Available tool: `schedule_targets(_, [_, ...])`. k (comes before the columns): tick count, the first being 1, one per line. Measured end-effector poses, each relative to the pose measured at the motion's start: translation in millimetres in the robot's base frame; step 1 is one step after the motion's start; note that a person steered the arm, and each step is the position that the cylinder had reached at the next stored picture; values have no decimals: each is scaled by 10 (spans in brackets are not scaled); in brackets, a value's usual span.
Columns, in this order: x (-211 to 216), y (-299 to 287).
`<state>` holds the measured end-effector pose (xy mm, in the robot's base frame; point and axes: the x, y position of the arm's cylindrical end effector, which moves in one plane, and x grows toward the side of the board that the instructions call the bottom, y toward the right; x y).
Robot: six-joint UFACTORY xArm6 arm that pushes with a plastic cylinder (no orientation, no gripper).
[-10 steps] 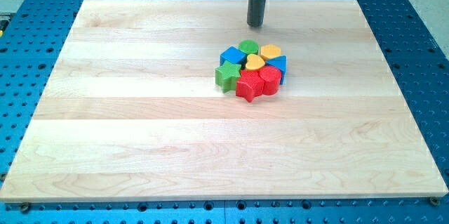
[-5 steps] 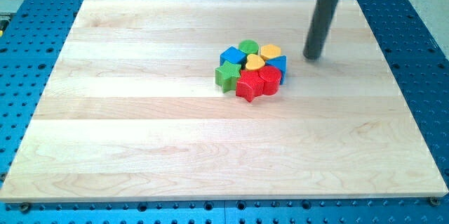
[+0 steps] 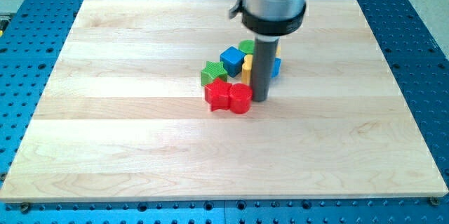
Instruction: Separate red blocks from group of blocks
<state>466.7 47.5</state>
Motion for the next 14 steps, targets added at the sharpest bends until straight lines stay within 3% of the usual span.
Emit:
schedule_targets(2, [124,-451])
schedule_targets(5, [-57,-1142])
schedule_targets(7, [-51,-903])
schedule_targets(8, [-164,-1063])
schedule_targets(9, [-95,-1776])
schedule_targets(10, [-226,-1990])
schedule_targets(12, [-296,-735])
schedule_targets(14, [-158,138])
